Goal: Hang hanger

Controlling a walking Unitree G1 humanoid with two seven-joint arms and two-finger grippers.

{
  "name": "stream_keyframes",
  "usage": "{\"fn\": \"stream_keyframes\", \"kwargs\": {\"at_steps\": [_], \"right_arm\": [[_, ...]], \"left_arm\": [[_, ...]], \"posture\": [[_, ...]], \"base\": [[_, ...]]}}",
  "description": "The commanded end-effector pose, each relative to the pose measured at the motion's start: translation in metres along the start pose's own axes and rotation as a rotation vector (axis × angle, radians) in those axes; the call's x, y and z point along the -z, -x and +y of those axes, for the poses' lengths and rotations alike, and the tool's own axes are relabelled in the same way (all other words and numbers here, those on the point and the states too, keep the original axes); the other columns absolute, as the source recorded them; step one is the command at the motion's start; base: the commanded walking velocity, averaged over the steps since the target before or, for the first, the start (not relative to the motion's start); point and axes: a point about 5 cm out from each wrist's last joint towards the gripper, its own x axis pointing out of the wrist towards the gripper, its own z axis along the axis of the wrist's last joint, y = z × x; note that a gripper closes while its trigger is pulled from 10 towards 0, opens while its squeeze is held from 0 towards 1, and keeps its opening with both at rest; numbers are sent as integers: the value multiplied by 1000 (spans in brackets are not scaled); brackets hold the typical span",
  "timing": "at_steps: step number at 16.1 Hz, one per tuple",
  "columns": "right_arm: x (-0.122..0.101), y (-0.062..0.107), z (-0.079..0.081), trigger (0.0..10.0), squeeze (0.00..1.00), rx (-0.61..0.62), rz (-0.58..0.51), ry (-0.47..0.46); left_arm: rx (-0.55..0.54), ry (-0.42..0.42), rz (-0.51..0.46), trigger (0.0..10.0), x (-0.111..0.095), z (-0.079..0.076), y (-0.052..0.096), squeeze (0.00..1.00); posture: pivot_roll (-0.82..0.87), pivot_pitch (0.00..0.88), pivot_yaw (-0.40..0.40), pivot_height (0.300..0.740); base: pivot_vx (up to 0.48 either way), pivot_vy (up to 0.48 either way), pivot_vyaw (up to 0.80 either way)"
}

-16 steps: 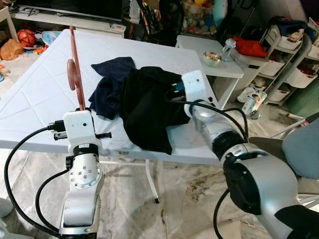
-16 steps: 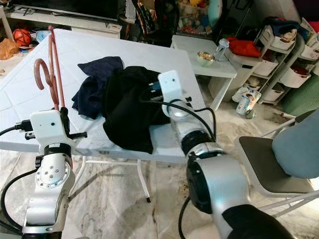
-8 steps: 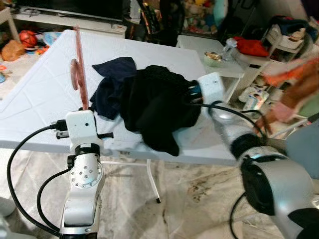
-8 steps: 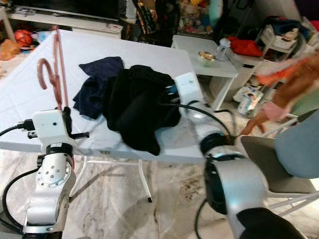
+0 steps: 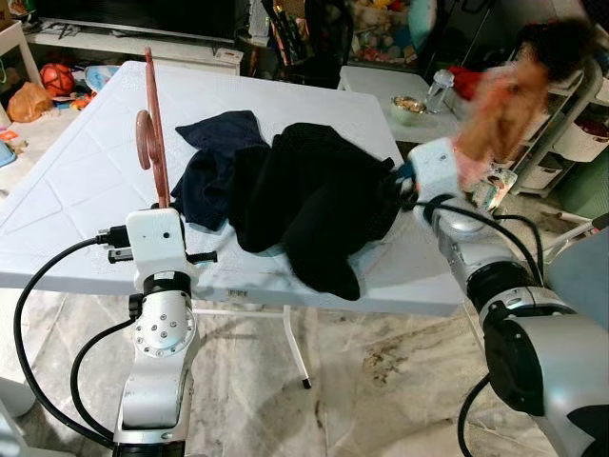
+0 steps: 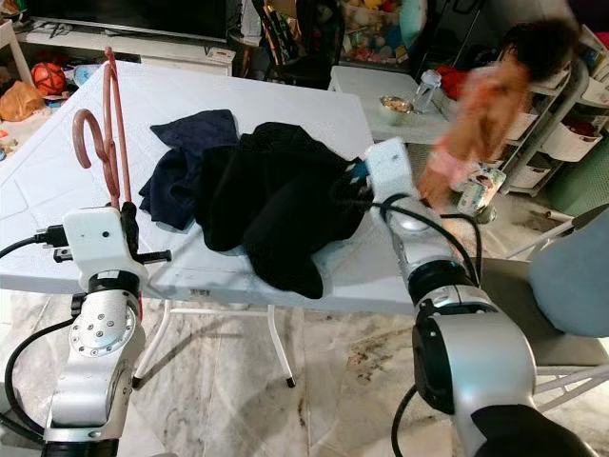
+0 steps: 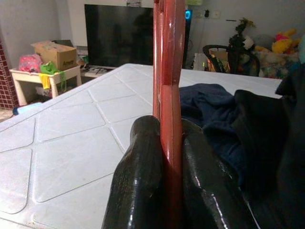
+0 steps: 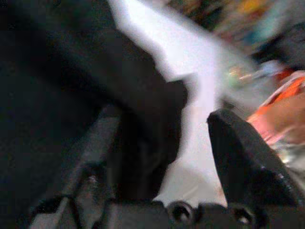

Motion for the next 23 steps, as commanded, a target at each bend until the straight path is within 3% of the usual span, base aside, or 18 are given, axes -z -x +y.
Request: {"fn": "stream_keyframes", "kwargs": {"at_steps": [1,2,4,5,8,11,13,15,17,18,20,23], "right_arm": [[16,2,10,10000,1000,-114,87,40],[20,2,16,10000,1000,-159,101,91],[18,2,15,10000,1000,-120,79,119],[8,1,4,10000,1000,-11,19,58],[-4,2,-6,10000,1000,-20,-22,3],[-38,6,-26,10000,1000,10,-251,-184],[-43,8,-25,10000,1000,-114,-276,-189],[-37,15,-24,10000,1000,-285,-251,-74],[-34,20,-30,10000,1000,-341,-249,-70],[-34,21,-35,10000,1000,-301,-236,-47],[-31,25,-28,10000,1000,-475,-234,-78],[-5,36,-21,10000,1000,-704,-87,-40]], "left_arm": [[24,4,0,10000,0,-4,1,0],[27,4,-1,10000,0,-5,0,0],[31,3,-1,10000,-1,-5,-1,0],[30,0,0,10000,0,-4,0,0],[31,-4,5,10000,0,-3,1,0],[30,-9,7,10000,1,-1,0,0],[39,-3,3,10000,0,-4,-1,0],[40,-5,8,10000,2,-3,0,0],[42,-5,9,10000,2,-3,0,0],[43,-5,9,10000,1,-3,-1,0],[48,-2,9,10000,1,-4,-1,0],[51,-2,13,10000,1,-4,0,0]], "posture": [[43,0,-142,740],[44,0,-142,740],[47,0,-141,740],[47,0,-141,740],[51,0,-138,740],[43,0,-136,740],[45,0,-135,740],[44,0,-133,740],[44,0,-132,740],[42,0,-129,740],[40,0,-125,740],[40,0,-123,740]], "base": [[0,0,0],[0,0,0],[0,0,0],[0,0,0],[0,0,0],[0,0,0],[0,0,0],[0,0,0],[0,0,0],[0,0,0],[0,0,0],[0,0,0]]}}
